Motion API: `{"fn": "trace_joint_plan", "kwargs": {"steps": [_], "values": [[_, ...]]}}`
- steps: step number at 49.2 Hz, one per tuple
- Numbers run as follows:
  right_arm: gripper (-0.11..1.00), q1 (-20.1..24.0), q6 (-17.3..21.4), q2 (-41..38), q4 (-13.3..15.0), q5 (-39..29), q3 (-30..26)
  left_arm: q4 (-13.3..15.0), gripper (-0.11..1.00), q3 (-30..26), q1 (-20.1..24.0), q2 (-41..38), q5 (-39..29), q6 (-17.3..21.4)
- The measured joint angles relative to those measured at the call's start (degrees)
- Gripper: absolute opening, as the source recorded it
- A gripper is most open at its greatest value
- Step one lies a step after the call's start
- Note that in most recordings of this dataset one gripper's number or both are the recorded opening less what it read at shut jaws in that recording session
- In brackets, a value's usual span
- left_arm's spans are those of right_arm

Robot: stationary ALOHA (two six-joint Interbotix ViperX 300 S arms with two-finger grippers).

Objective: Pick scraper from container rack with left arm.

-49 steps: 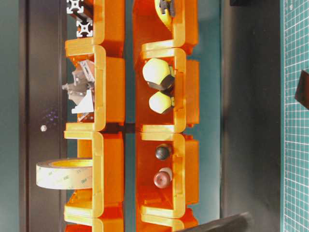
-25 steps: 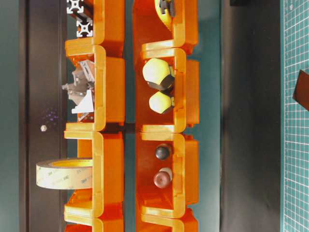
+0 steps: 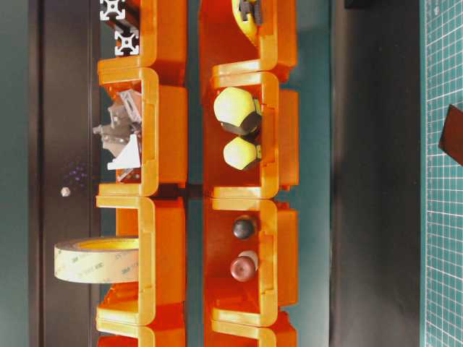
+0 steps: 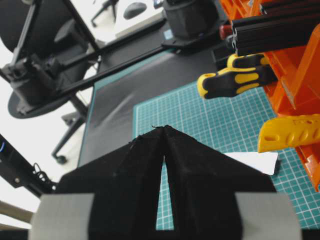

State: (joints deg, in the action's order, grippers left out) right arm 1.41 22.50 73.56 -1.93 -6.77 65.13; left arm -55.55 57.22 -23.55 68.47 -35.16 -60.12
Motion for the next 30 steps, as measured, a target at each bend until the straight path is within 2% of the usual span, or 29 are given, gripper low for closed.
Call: {"fn": "trace_joint_plan", "kwargs": {"steps": [30], "values": [[0.00, 0.0, 0.0, 0.0, 0.1, 0.4, -0.1, 0.0, 0.82, 1.1, 0.0, 1.8, 0.1, 0.0]]}}
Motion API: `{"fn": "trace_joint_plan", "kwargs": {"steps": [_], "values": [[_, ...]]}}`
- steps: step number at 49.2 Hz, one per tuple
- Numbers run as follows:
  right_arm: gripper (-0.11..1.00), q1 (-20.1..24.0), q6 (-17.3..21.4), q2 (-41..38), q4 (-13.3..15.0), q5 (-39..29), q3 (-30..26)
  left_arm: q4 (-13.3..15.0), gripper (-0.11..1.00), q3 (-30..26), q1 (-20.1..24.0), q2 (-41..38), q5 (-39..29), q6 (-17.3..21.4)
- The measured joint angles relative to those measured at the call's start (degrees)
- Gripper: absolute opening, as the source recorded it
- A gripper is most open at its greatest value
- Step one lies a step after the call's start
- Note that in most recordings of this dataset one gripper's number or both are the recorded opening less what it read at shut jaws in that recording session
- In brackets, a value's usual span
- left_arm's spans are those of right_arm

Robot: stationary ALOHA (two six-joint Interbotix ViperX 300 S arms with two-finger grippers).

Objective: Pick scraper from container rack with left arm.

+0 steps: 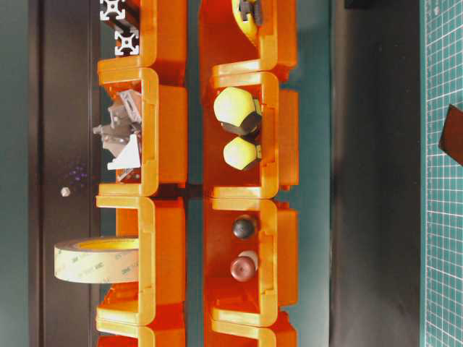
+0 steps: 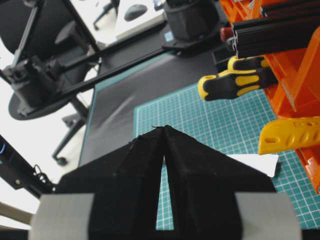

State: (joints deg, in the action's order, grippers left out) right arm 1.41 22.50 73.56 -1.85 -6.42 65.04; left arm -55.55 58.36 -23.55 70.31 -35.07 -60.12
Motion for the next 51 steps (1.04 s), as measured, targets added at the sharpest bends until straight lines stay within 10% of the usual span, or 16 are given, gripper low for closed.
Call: {"fn": "trace_joint_plan", "kwargs": {"steps": [51], "values": [[0.00, -0.4, -2.0, -0.7, 3.2, 0.7, 0.0, -0.1, 0.82, 0.4, 0.1, -0.4, 1.7, -0.7]]}}
